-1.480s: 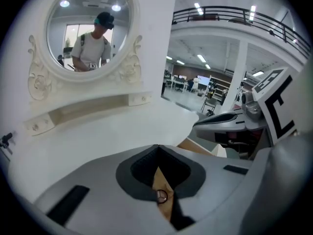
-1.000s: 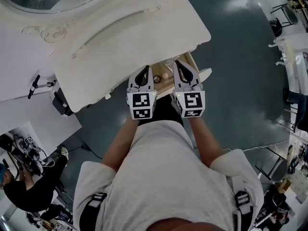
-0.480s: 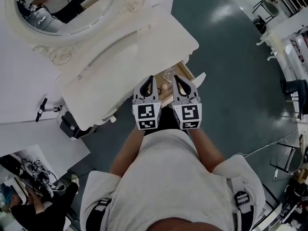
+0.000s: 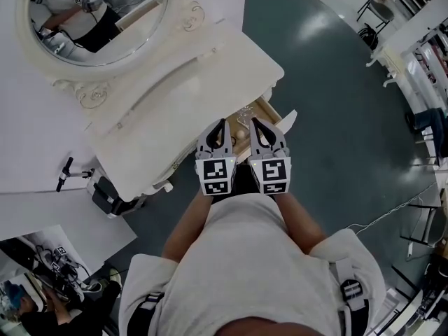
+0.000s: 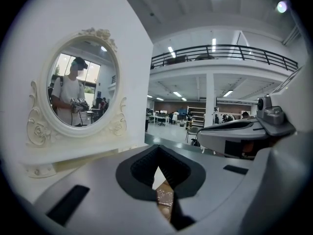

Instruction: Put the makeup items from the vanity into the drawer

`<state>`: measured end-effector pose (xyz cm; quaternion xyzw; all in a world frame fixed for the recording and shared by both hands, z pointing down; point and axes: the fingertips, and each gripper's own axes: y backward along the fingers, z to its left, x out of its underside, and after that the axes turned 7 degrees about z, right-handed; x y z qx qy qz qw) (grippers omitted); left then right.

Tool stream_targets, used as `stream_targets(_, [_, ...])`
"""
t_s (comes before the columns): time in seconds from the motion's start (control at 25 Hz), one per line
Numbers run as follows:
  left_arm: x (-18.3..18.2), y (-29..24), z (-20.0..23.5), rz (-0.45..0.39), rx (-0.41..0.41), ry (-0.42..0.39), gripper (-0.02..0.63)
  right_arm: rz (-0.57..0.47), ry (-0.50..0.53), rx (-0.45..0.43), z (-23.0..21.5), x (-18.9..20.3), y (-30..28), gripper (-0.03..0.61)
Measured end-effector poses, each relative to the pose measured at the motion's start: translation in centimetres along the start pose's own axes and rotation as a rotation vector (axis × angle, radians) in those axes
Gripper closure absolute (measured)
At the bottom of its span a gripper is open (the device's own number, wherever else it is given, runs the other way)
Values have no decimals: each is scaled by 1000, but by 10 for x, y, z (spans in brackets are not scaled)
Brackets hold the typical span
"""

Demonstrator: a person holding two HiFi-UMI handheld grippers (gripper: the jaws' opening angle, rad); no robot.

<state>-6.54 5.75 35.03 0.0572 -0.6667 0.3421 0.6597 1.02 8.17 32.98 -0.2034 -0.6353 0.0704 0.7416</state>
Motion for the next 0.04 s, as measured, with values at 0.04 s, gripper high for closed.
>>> stream_targets(0.04, [2,4,2,2,3,-4,607,-1,-1,2,6,0,2,565])
